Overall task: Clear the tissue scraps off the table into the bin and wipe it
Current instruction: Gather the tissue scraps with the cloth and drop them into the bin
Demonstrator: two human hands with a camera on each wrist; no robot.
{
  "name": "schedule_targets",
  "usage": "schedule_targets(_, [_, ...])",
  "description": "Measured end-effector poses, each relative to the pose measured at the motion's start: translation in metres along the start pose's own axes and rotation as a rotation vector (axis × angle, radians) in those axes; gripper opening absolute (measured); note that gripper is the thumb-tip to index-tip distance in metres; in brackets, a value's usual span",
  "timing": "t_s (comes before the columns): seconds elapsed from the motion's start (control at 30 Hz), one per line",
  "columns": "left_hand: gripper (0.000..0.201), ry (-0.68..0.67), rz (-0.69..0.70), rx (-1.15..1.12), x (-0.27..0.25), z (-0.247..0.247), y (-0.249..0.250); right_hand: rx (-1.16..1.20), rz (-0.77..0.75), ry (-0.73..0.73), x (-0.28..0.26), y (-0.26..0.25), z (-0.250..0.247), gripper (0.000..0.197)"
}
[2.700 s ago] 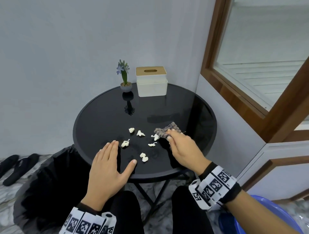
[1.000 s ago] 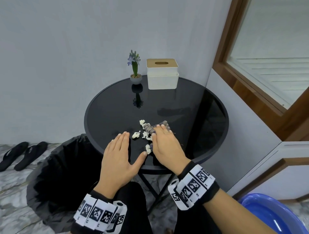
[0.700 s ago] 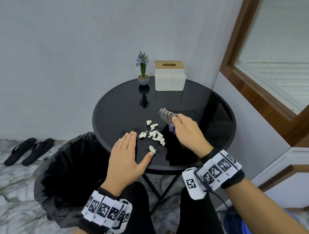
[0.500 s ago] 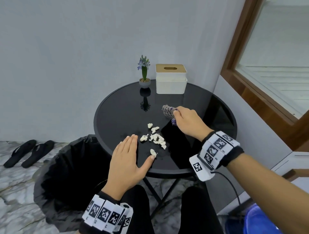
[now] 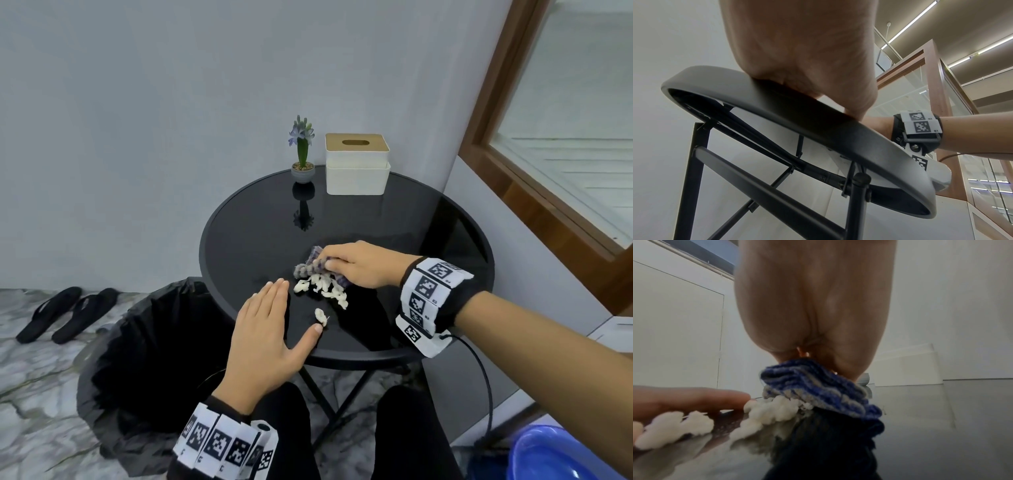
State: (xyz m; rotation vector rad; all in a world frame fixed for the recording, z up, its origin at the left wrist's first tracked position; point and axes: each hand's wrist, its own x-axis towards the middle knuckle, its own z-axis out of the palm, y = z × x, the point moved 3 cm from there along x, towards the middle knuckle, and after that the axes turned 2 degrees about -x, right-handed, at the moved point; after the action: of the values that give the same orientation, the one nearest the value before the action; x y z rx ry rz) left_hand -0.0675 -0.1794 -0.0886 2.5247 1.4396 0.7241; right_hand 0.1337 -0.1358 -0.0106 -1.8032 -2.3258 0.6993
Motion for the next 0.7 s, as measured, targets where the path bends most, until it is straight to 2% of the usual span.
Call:
schedule_targets(0.2, [0.087, 0.004, 0.008, -0.015, 0.000, -0.001, 0.000, 0.117, 0.019, 0.028, -0.025, 0.010, 0.004, 0.021])
schedule_targets(0.3, [0.088, 0.002, 0.008, -0.021, 0.000, -0.001, -0.001, 0.234, 0.036, 0.093, -0.035, 0.017, 0.009, 0.020])
schedule_targets(0.4, [0.088, 0.000, 0.012, -0.026, -0.001, -0.002, -0.001, 0.356, 0.074, 0.250, -0.045, 0.026, 0.009, 0.020])
schedule_targets(0.47, [0.088, 0.000, 0.012, -0.030, -0.001, -0.002, -0.001, 0.426, 0.110, 0.424, -0.052, 0.033, 0.002, 0.020])
schedule_targets(0.57, [0.088, -0.002, 0.011, -0.030, -0.001, -0.003, -0.002, 0.351, 0.174, 0.615, -0.064, 0.043, -0.010, 0.020])
schedule_targets(0.7, [0.087, -0.007, 0.007, -0.033, -0.001, -0.002, -0.003, 0.175, 0.189, 0.643, -0.070, 0.057, -0.019, 0.023])
